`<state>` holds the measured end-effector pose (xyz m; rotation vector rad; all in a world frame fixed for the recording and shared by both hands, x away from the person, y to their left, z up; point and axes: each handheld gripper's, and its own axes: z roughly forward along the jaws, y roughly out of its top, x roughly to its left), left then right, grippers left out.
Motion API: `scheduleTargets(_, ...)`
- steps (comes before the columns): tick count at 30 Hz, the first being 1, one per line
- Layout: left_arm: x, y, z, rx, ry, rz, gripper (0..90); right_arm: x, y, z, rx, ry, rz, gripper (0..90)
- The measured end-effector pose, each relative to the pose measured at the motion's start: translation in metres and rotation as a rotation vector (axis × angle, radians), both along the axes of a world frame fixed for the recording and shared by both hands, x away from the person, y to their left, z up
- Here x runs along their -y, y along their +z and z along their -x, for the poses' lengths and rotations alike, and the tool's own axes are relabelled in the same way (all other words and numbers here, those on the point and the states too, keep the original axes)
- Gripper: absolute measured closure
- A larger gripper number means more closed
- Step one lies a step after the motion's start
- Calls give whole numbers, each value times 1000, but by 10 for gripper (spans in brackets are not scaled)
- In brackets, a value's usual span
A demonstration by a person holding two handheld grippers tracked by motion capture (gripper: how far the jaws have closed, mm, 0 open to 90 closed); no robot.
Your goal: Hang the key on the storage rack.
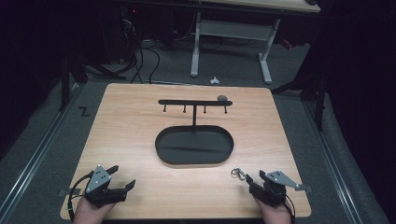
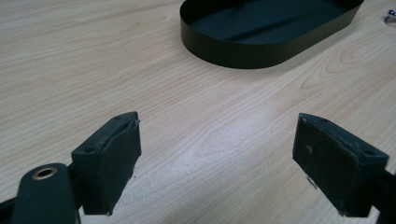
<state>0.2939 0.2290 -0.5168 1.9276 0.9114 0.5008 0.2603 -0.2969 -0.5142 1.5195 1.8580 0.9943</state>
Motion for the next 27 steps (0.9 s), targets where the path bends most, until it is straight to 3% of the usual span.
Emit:
scheduleTargets(2,0,0,-1,-1,0,2,157,-1,1,1,16,-7,-18,408)
scheduleTargets(3,1,0,-3,-3,0,8,157,-1,3,2,45,-12,-39,388)
scheduleTargets(6,4,1,-7,2,-4,13,157,0,2,5,40,-23,-56,369)
scheduleTargets(13,10,1,-13,1,-16,20,157,6,1,9,19,-59,-48,351)
scheduleTargets(24,16,1,-16,-2,-34,20,157,6,2,13,18,-37,-23,352)
scheduleTargets(27,17,2,-17,-2,-39,26,156,7,3,14,0,-29,-24,377)
